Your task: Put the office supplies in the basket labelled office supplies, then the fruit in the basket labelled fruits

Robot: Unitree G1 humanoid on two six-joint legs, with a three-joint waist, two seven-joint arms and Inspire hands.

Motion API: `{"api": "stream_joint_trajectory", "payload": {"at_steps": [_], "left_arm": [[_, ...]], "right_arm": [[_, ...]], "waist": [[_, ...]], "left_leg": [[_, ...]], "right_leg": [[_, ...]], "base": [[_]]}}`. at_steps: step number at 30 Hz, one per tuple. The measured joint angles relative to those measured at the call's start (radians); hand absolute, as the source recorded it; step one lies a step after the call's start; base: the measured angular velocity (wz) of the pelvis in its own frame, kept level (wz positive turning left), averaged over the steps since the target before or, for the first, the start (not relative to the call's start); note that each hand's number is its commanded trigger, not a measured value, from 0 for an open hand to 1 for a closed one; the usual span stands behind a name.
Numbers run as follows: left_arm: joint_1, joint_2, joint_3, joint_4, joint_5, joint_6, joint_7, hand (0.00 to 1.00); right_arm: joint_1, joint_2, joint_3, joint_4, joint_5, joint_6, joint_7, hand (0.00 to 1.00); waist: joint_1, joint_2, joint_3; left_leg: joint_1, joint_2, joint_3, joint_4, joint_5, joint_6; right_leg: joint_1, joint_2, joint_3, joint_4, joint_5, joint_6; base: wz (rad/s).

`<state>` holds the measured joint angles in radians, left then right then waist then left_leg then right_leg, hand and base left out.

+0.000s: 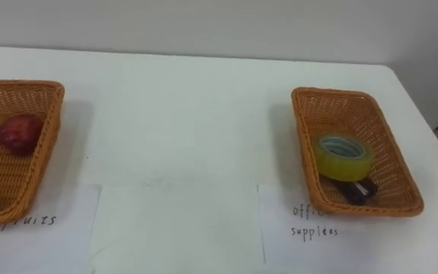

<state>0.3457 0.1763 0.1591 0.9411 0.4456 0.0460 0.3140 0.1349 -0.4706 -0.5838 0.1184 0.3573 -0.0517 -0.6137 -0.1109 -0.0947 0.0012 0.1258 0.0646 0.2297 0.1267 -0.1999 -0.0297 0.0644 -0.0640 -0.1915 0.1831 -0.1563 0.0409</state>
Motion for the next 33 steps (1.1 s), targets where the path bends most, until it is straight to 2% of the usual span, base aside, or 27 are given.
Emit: {"api": "stream_joint_trajectory", "payload": {"at_steps": [4, 6, 9, 13, 15, 16, 17, 18, 22, 26, 31, 33], "left_arm": [[0.002, 0.0, 0.02, -0.018, -0.014, -0.001, 0.01, 0.0], [0.008, 0.0, 0.033, -0.024, -0.021, -0.001, 0.011, 0.0], [0.009, 0.0, 0.034, -0.04, -0.021, 0.0, 0.011, 0.0], [0.008, 0.0, 0.034, -0.049, -0.021, 0.021, 0.009, 0.0], [0.008, 0.0, 0.033, -0.05, -0.021, 0.021, 0.009, 0.0], [0.008, -0.001, 0.033, -0.05, -0.024, 0.02, 0.009, 0.0], [0.008, -0.001, 0.032, -0.05, -0.026, 0.02, 0.009, 0.0], [0.008, -0.003, 0.032, -0.055, -0.028, 0.02, 0.009, 0.0], [0.014, -0.011, 0.035, -0.083, -0.027, 0.019, 0.002, 0.0], [0.022, -0.011, 0.042, -0.106, -0.028, 0.016, 0.001, 0.0], [0.023, -0.012, 0.057, -0.105, -0.027, 0.013, -0.002, 0.0], [0.023, -0.012, 0.059, -0.105, -0.027, 0.013, -0.002, 0.0]], "right_arm": [[0.052, 0.008, -0.034, 0.074, 0.185, -0.004, -0.047, 0.0], [0.054, 0.024, -0.04, 0.09, 0.227, -0.004, -0.066, 0.0], [0.076, 0.052, -0.053, 0.143, 0.234, -0.004, -0.096, 0.0], [0.085, 0.11, -0.07, 0.191, 0.234, -0.004, -0.141, 0.0], [0.085, 0.122, -0.071, 0.214, 0.237, -0.004, -0.157, 0.0], [0.084, 0.122, -0.071, 0.236, 0.262, -0.007, -0.163, 0.0], [0.083, 0.122, -0.071, 0.251, 0.279, -0.013, -0.168, 0.0], [0.081, 0.123, -0.072, 0.281, 0.308, -0.015, -0.174, 0.0], [0.084, 0.134, -0.074, 0.394, 0.333, -0.016, -0.176, 0.0], [0.095, 0.158, -0.079, 0.448, 0.346, -0.016, -0.18, 0.0], [0.121, 0.198, -0.079, 0.521, 0.346, -0.017, -0.166, 0.0], [0.122, 0.205, -0.078, 0.579, 0.357, -0.017, -0.146, 0.0]], "waist": [[-0.018, -0.003, -0.0001], [-0.025, -0.004, -0.0003], [-0.028, -0.007, -0.0018], [-0.031, -0.005, -0.0022], [-0.033, 0.001, -0.0015], [-0.033, 0.01, -0.0057], [-0.035, 0.007, -0.0042], [-0.037, 0.014, -0.0021], [-0.046, 0.025, -0.0066], [-0.047, 0.027, -0.0065], [-0.046, 0.019, -0.0075], [-0.045, 0.024, -0.0067]], "left_leg": [[0.006, 0.0, 0.007, -0.001, -0.001, -0.001], [0.005, 0.001, 0.014, -0.001, -0.002, -0.002], [0.002, 0.001, 0.016, 0.0, -0.002, -0.002], [0.001, 0.001, 0.017, 0.0, -0.002, -0.002], [0.001, 0.001, 0.018, -0.001, -0.002, -0.002], [0.001, 0.001, 0.017, -0.001, -0.002, -0.002], [0.0, 0.001, 0.017, -0.001, -0.002, -0.002], [-0.002, 0.001, 0.015, -0.004, -0.002, -0.002], [-0.012, -0.001, 0.009, -0.008, -0.002, -0.002], [-0.012, -0.001, 0.011, -0.009, -0.002, -0.002], [-0.007, -0.002, 0.014, -0.009, -0.002, -0.002], [-0.003, -0.002, 0.015, -0.009, -0.002, -0.002]], "right_leg": [[0.001, 0.003, 0.017, 0.001, 0.0, 0.0], [-0.006, 0.005, 0.028, 0.002, -0.001, -0.001], [-0.013, 0.008, 0.041, 0.002, 0.0, -0.002], [-0.014, 0.008, 0.042, 0.001, 0.0, -0.002], [-0.014, 0.008, 0.042, 0.001, 0.0, -0.002], [-0.013, 0.008, 0.04, 0.0, 0.0, -0.002], [-0.013, 0.008, 0.039, -0.001, 0.0, -0.002], [-0.014, 0.007, 0.034, -0.002, 0.0, -0.002], [-0.016, 0.007, 0.027, -0.014, -0.001, -0.002], [-0.019, 0.007, 0.03, -0.013, -0.005, -0.002], [-0.015, 0.007, 0.038, -0.014, -0.006, -0.002], [-0.013, 0.007, 0.041, -0.014, -0.006, -0.002]], "base": [[-0.07], [-0.15], [-0.1], [0.0], [0.0], [0.0], [0.05], [0.08], [0.06], [-0.02], [-0.01], [0.0]]}}
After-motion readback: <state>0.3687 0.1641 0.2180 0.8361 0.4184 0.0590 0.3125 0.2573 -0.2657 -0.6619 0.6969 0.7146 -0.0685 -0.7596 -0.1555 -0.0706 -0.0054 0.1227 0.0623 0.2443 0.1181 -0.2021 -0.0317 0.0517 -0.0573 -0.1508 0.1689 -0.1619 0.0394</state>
